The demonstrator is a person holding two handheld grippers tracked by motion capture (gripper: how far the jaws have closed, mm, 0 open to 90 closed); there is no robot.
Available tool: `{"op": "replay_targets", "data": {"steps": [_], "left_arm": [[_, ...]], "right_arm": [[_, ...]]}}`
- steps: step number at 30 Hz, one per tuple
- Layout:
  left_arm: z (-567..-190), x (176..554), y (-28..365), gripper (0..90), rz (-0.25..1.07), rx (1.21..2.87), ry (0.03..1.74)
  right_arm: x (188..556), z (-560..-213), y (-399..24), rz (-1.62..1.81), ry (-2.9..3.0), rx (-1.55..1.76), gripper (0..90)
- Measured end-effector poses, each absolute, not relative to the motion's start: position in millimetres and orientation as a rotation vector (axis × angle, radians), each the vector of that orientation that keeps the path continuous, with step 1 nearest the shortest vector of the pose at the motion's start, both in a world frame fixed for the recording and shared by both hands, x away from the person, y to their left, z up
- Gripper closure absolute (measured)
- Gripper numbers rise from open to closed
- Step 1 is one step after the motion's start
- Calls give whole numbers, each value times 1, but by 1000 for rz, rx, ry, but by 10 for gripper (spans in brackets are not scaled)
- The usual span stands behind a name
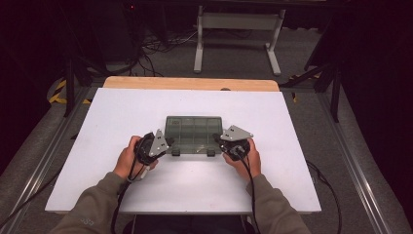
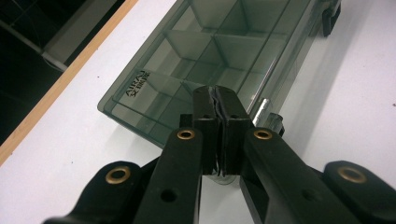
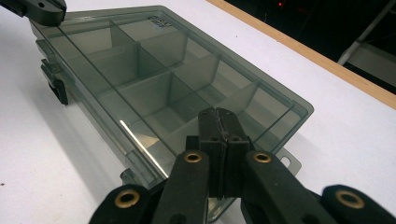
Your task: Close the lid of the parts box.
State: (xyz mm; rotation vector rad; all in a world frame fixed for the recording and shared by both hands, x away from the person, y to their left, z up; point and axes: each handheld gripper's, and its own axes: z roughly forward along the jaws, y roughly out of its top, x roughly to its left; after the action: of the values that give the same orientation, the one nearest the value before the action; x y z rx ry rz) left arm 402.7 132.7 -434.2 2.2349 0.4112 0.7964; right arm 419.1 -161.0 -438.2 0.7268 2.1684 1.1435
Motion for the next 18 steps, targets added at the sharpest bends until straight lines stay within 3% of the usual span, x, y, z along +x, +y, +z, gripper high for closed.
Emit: {"op": "replay_targets", "data": {"steps": [18], "left_arm": [[-446,402,137,879,734,2154,468]], "right_arm": [[413,-448,-165,1204,2155,727,900]]}}
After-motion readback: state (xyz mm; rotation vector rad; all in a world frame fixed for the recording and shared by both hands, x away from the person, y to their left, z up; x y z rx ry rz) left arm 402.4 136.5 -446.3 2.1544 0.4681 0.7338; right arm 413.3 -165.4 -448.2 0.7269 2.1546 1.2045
